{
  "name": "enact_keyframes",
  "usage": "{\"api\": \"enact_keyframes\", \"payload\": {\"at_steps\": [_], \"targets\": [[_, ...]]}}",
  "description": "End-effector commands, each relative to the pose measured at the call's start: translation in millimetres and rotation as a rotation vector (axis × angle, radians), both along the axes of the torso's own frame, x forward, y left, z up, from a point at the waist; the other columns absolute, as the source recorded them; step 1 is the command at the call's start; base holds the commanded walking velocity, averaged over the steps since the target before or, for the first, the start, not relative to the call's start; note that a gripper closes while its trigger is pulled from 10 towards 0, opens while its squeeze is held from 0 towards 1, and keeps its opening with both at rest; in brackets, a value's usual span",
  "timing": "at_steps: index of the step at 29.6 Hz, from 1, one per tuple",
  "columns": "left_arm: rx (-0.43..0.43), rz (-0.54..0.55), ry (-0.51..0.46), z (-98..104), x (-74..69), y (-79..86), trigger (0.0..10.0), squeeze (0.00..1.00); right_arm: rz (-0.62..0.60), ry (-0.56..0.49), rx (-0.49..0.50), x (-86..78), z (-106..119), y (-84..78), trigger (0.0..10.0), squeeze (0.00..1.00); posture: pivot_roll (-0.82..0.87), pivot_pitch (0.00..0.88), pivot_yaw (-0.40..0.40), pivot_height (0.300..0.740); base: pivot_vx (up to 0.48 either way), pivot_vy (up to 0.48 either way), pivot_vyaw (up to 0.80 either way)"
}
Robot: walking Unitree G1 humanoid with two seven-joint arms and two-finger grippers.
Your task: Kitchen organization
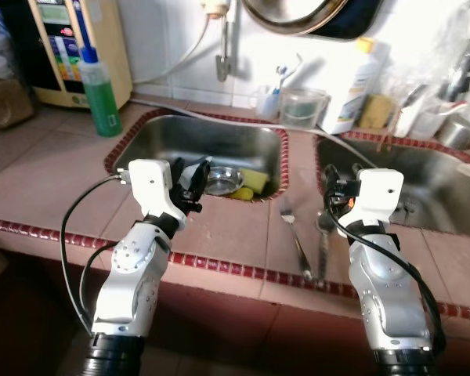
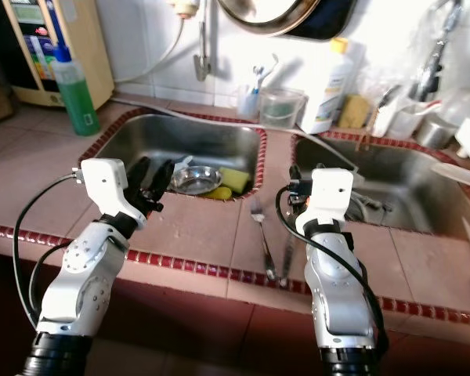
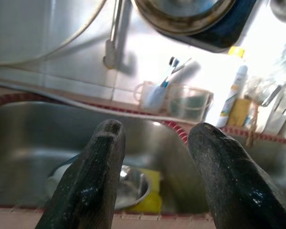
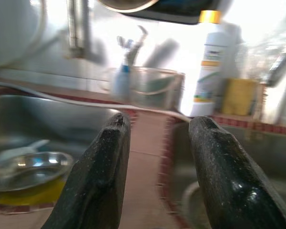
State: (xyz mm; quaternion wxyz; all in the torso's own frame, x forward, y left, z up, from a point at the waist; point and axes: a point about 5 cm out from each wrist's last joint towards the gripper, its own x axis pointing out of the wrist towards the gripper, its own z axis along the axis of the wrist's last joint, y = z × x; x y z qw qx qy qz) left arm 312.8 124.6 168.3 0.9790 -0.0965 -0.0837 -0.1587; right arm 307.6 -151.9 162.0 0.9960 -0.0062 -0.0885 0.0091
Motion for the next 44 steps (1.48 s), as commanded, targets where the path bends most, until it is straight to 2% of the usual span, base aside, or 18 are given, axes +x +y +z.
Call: {"api": "enact_keyframes", "payload": {"at_steps": [1, 11, 15, 16, 17, 28, 29, 30, 36, 39, 42, 44], "targets": [[0.007, 0.009, -0.021, 6.9, 1.1, 2.9, 10.0, 0.0, 0.015, -0.019, -0.006, 0.2, 6.0, 3.8, 10.0, 0.0, -0.08, 0.001, -0.033, 0.703, 0.0, 0.0, 0.0], [0.121, -0.036, -0.037, 5.0, -6.1, 4.9, 10.0, 0.0, 0.029, 0.019, 0.025, -3.8, -1.0, 9.5, 10.0, 0.0, -0.07, 0.025, -0.023, 0.703, 0.0, 0.0, 0.0], [0.139, -0.065, -0.042, 5.4, -9.1, 4.3, 10.0, 0.0, 0.031, 0.047, 0.065, -5.5, -4.4, 11.7, 10.0, 0.0, -0.07, 0.031, -0.022, 0.703, 0.0, 0.0, 0.0], [0.143, -0.07, -0.046, 5.8, -9.6, 4.1, 10.0, 0.0, 0.026, 0.054, 0.073, -6.1, -5.3, 11.4, 10.0, 0.96, -0.07, 0.031, -0.022, 0.703, 0.0, 0.0, 0.0], [0.146, -0.074, -0.05, 6.2, -9.9, 4.0, 10.0, 0.0, 0.022, 0.057, 0.078, -6.4, -5.7, 11.2, 10.0, 1.0, -0.07, 0.037, -0.019, 0.703, 0.0, 0.0, 0.0], [0.15, -0.096, -0.053, 10.1, -13.2, 1.7, 10.0, 0.0, 0.026, 0.088, 0.072, -11.8, -10.1, 13.9, 10.0, 1.0, -0.07, 0.047, -0.02, 0.703, 0.0, 0.0, 0.0], [0.153, -0.105, -0.05, 10.2, -14.3, 0.9, 10.0, 0.0, 0.024, 0.095, 0.071, -12.3, -10.8, 14.6, 10.0, 0.7, -0.07, 0.046, -0.023, 0.703, 0.0, 0.0, 0.0], [0.153, -0.111, -0.05, 10.5, -15.0, 0.2, 10.0, 0.0, 0.025, 0.099, 0.077, -12.3, -10.8, 15.2, 10.0, 0.0, -0.07, 0.046, -0.023, 0.703, 0.0, 0.0, 0.0], [0.197, -0.164, -0.065, 10.2, -21.0, -5.8, 10.0, 0.0, 0.03, 0.107, 0.087, -10.5, -7.6, 15.7, 10.0, 0.0, -0.07, 0.042, -0.028, 0.703, 0.0, 0.0, 0.0], [0.197, -0.181, -0.044, 4.0, -24.4, -7.6, 10.0, 0.0, 0.022, 0.114, 0.09, -9.1, -7.3, 14.3, 10.0, 0.0, -0.07, 0.038, -0.029, 0.703, 0.0, 0.0, 0.0], [0.247, -0.242, -0.039, -4.7, -33.9, -10.0, 10.0, 0.0, 0.023, 0.116, 0.085, -8.8, -6.7, 14.3, 10.0, 0.0, -0.07, 0.033, -0.034, 0.703, 0.0, 0.0, 0.0], [0.251, -0.253, -0.029, -8.1, -36.5, -7.8, 10.0, 0.0, 0.025, 0.116, 0.082, -8.6, -6.2, 14.3, 10.0, 0.0, -0.07, 0.033, -0.034, 0.703, 0.0, 0.0, 0.0]]}}
